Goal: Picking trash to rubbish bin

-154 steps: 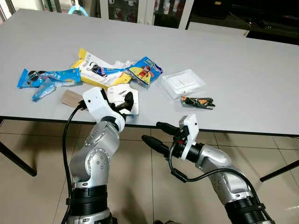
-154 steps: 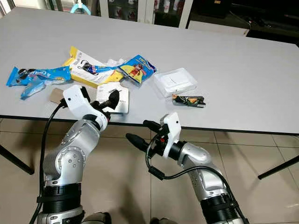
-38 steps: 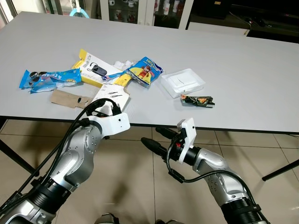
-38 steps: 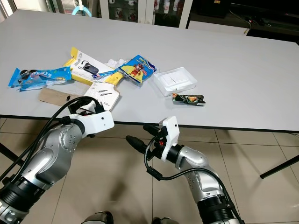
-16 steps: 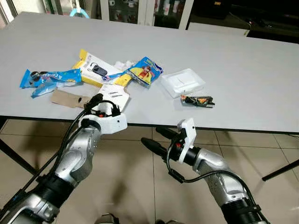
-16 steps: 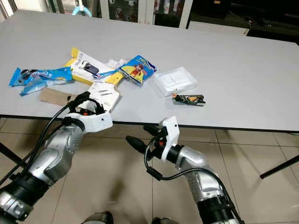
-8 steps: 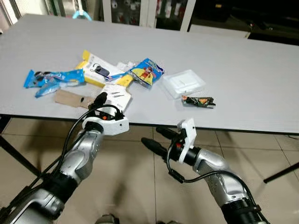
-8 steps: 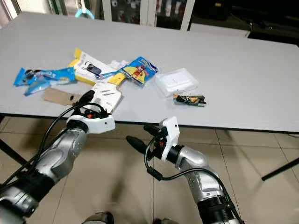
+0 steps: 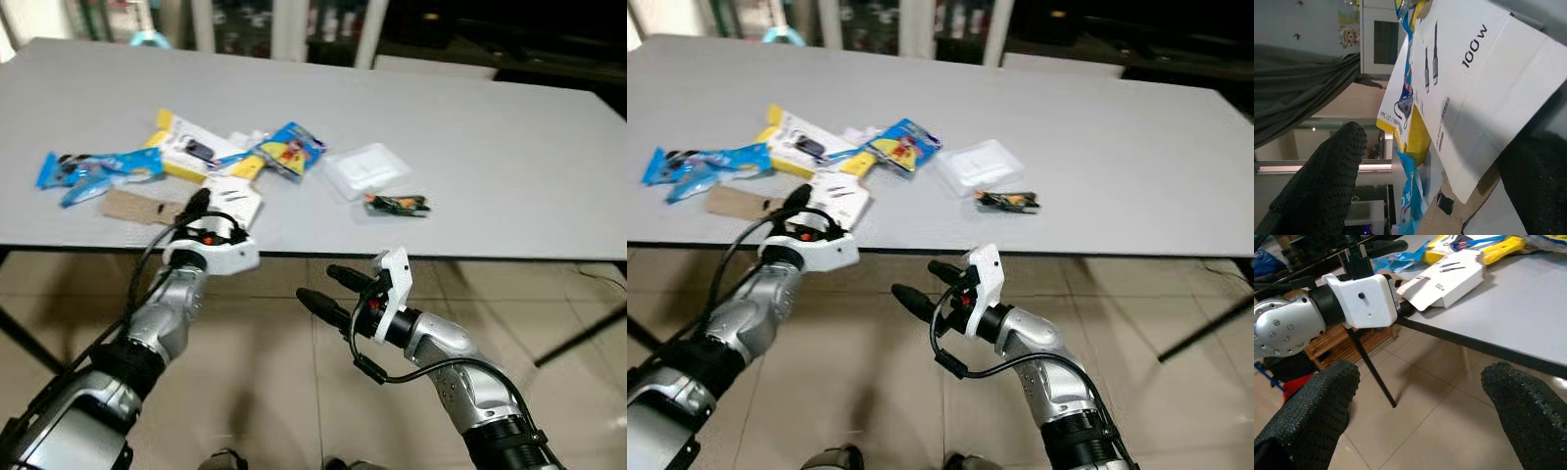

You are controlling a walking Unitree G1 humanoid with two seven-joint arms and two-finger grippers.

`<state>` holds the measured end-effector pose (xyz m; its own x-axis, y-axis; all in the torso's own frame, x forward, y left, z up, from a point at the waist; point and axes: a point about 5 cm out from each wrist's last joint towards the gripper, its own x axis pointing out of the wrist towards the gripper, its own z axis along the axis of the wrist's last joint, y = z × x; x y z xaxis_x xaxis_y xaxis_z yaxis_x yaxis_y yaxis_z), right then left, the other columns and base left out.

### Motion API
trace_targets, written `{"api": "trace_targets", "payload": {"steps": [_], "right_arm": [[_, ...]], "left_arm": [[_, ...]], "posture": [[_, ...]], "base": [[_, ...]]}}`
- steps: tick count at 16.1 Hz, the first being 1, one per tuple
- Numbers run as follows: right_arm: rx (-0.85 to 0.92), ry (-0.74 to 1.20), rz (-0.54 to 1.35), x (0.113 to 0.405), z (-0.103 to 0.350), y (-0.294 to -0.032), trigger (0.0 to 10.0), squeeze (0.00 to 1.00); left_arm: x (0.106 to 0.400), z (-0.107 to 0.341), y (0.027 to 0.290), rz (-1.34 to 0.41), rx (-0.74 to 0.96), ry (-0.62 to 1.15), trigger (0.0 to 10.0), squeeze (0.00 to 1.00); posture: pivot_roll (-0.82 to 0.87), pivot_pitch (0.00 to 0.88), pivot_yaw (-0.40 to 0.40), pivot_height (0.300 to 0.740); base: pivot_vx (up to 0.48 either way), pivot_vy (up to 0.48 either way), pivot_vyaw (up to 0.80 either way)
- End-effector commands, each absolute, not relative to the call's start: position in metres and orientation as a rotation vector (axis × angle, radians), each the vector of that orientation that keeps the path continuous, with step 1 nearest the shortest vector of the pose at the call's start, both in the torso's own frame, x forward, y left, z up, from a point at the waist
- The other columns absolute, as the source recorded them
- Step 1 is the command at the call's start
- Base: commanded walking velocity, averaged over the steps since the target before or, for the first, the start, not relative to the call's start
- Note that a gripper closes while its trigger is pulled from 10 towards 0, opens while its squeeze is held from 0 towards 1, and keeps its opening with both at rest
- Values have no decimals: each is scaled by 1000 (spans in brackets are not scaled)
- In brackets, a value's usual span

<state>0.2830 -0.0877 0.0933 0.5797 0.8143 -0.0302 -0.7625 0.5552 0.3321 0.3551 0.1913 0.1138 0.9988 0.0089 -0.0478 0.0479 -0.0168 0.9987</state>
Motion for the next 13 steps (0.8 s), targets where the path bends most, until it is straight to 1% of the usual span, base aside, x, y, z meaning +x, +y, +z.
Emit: {"api": "trace_targets", "payload": {"steps": [1, 2, 8, 13], "right_arm": [[305, 177, 916, 283, 96, -93, 10000, 0], [305, 177, 916, 283, 96, -93, 10000, 0], [310, 179, 916, 283, 96, -93, 10000, 0], [312, 183, 916, 282, 96, -93, 10000, 0]], "left_arm": [[348, 93, 197, -75, 1572, 144, 4078, 0], [349, 93, 198, -76, 1568, 146, 0, 0], [351, 92, 193, -73, 1530, 128, 0, 0], [353, 96, 199, -30, 1519, 110, 0, 0]], "posture": [[-40, 93, -114, 740], [-40, 93, -114, 740], [-41, 94, -114, 740], [-41, 97, -117, 740]], "base": [[0, 0, 0], [0, 0, 0], [0, 0, 0], [0, 0, 0]]}}
